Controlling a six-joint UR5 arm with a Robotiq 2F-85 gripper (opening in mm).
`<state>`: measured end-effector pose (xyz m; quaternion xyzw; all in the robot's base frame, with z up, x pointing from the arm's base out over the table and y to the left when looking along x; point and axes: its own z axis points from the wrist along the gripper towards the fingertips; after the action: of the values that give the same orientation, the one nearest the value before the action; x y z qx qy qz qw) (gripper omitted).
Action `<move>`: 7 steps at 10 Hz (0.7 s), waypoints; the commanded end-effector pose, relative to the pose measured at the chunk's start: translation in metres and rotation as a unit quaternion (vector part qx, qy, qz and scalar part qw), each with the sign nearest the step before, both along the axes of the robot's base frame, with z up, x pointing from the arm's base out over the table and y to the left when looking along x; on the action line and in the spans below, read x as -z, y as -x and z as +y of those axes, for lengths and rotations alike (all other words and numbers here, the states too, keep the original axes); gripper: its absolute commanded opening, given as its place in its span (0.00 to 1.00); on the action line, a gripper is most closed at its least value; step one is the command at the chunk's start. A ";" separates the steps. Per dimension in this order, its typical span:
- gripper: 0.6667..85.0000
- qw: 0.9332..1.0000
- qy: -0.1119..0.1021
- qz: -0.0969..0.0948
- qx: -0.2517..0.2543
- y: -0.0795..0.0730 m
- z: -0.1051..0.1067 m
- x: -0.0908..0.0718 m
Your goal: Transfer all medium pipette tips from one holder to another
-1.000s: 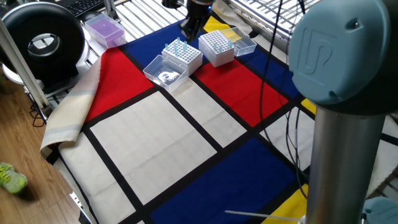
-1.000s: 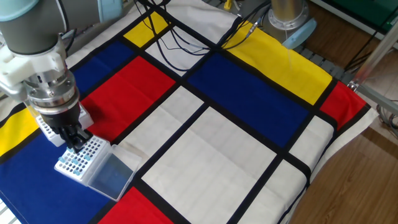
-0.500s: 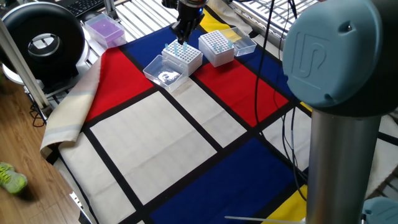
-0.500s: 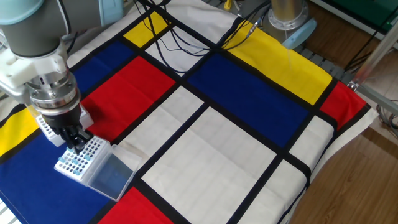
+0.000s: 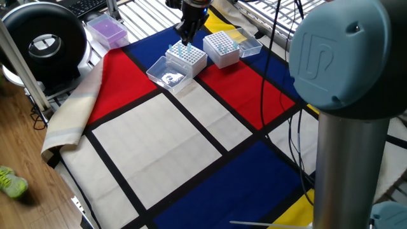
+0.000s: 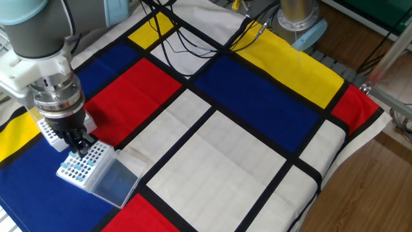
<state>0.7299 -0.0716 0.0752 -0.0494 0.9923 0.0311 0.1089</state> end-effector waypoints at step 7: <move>0.31 1.000 -0.005 -0.009 0.000 -0.001 -0.002 0.007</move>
<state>0.7290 -0.0746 0.0680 -0.0522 0.9917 0.0309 0.1135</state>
